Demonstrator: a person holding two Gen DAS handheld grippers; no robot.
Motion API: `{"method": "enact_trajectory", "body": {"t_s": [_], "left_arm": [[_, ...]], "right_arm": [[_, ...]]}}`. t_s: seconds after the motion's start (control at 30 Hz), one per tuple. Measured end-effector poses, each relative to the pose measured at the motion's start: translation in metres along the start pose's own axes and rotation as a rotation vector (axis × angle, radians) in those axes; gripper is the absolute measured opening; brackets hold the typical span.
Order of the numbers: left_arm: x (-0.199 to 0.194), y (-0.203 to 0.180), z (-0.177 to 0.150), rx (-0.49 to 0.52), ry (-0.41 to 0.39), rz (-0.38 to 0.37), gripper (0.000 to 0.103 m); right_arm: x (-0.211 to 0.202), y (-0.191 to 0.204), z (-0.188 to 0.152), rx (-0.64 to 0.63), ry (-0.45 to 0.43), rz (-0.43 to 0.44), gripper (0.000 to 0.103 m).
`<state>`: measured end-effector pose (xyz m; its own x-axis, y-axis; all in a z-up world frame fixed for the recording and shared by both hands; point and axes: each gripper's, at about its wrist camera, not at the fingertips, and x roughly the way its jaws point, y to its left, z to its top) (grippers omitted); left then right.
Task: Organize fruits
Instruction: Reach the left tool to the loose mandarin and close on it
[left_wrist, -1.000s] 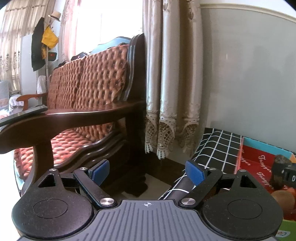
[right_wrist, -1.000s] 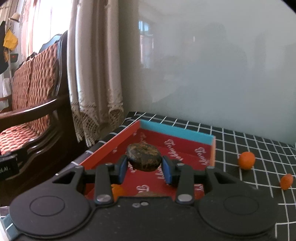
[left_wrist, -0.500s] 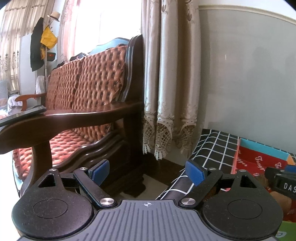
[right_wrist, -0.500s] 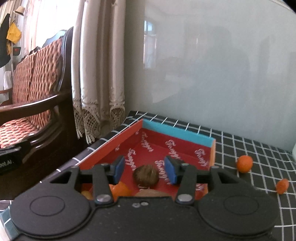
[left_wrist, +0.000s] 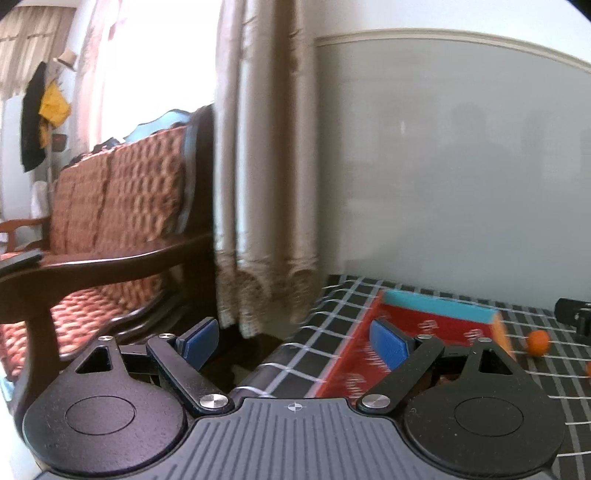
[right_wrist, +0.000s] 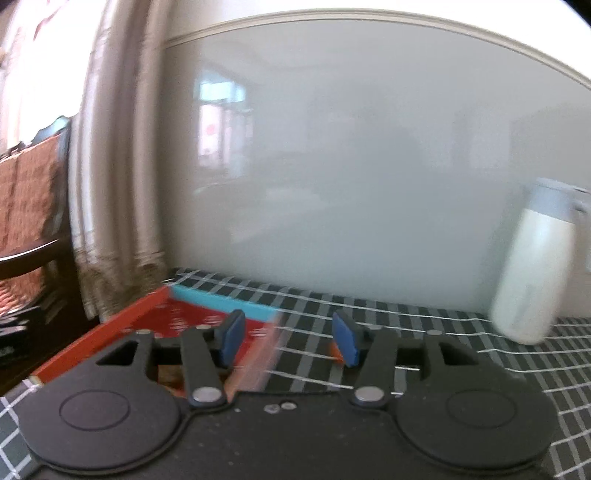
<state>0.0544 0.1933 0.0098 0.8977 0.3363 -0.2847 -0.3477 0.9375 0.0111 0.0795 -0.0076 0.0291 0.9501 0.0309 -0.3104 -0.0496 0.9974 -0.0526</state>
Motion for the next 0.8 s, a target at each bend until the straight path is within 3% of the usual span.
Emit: {"method": "enact_trajectory", "body": {"t_s": [0.5, 0.8], "left_arm": [[-0.028, -0.109, -0.011, 0.120, -0.016, -0.189, 0.089], [-0.034, -0.171, -0.018, 0.204, -0.022, -0.283, 0.088]], "right_arm": [[-0.023, -0.133, -0.016, 0.144, 0.005, -0.214, 0.055], [-0.027, -0.176, -0.030, 0.188, 0.030, -0.268, 0.057]]}}
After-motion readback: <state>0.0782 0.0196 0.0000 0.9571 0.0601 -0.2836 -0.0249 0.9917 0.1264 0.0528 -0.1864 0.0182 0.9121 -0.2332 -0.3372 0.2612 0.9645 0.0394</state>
